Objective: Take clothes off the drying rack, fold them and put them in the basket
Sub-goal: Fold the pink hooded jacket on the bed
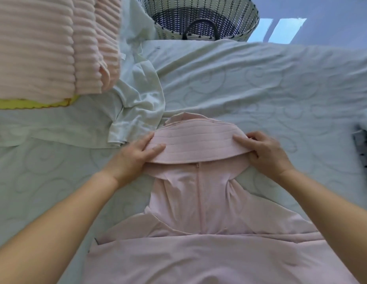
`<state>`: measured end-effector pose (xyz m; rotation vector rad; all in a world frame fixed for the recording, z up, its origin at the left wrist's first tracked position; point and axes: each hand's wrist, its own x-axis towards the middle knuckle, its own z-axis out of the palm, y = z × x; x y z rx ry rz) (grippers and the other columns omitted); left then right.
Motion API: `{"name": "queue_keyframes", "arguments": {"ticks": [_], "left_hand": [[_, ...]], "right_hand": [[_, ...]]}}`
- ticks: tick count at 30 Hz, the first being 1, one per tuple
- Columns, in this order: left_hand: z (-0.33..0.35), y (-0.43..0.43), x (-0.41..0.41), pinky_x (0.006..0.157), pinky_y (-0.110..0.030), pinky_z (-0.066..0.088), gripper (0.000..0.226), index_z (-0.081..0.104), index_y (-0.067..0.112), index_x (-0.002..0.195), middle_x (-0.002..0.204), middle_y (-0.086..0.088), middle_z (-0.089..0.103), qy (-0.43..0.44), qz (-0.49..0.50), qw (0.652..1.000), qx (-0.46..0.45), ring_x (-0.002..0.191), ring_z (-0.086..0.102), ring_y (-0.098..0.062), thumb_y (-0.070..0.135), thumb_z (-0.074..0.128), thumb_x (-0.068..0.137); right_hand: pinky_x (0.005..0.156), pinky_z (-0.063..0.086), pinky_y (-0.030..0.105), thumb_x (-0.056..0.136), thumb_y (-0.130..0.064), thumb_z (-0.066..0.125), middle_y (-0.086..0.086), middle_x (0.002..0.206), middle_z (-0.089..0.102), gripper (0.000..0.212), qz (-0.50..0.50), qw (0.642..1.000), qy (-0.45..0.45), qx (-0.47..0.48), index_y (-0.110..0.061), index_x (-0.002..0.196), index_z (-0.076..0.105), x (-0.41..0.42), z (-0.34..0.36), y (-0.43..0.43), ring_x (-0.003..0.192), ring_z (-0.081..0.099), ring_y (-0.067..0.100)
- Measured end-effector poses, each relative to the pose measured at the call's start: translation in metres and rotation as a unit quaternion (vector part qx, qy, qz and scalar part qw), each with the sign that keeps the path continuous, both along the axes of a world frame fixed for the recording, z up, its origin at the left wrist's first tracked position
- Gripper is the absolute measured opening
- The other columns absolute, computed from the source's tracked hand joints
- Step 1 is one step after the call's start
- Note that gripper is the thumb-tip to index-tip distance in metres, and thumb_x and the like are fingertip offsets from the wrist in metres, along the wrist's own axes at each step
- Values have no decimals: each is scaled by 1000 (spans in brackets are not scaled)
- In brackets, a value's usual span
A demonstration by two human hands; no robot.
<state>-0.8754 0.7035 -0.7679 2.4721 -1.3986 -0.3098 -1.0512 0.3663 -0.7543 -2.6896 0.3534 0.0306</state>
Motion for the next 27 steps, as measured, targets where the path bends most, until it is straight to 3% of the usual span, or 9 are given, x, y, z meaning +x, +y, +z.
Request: {"name": "queue_keyframes", "arguments": {"ticks": [3,5,8,11,16,21,23,25,27], "left_hand": [[3,6,-1,97,-49,46,61,48,21,136,146,-28,36,-11,-41,996,78,120,52,-43,61,37,92],[16,-4,-5,105,-38,37,77,58,19,130,148,-19,38,60,36,995,68,128,47,-34,74,27,86],[28,-30,-4,98,-31,37,45,59,12,119,130,-14,50,126,189,974,2,122,49,-31,41,61,85],[32,-46,1,94,-40,43,56,46,10,120,120,-14,53,182,294,938,33,110,53,-31,22,77,74],[42,-47,6,80,-39,50,36,63,9,94,94,-12,67,294,313,903,-15,87,62,-27,25,71,63],[62,-16,-29,60,-27,43,5,63,26,72,67,11,62,254,241,930,-113,63,55,-7,24,64,77],[73,3,-55,65,-21,42,10,70,27,87,79,17,65,178,167,957,-155,74,58,-4,25,60,84],[84,18,-83,78,-25,47,21,69,16,103,104,3,68,71,66,978,-184,92,62,-16,20,53,91],[89,32,-113,80,-30,48,18,66,14,102,109,-7,64,-24,-9,980,-197,94,60,-24,15,49,97]], "right_hand": [[95,34,39,78,-51,28,10,121,59,66,47,996,71,6,-28,130,60,0,11,0,107,55,33],[101,36,40,79,-64,23,4,119,62,72,-13,994,77,76,-26,122,67,9,22,4,111,54,26],[90,45,40,85,-53,54,-1,101,65,42,-121,981,67,134,-22,112,63,25,23,3,95,61,22],[88,46,41,81,-34,72,-4,96,58,52,-113,975,150,114,-21,127,52,39,22,2,94,58,23],[67,36,32,79,-19,71,-7,76,53,21,-124,972,136,146,-29,80,53,44,28,5,79,49,21],[62,38,36,77,-7,71,7,73,58,15,-123,979,38,160,-14,77,57,7,47,18,72,52,29],[66,41,37,77,-9,70,6,71,60,15,-110,981,-2,159,-16,77,57,-19,56,27,72,56,32],[76,43,34,75,-12,61,0,70,60,12,-43,991,-70,103,-21,81,55,-52,61,38,70,56,25],[97,38,37,74,-12,52,-7,80,66,20,53,989,-136,26,-26,88,53,-88,62,48,75,59,12]]}}
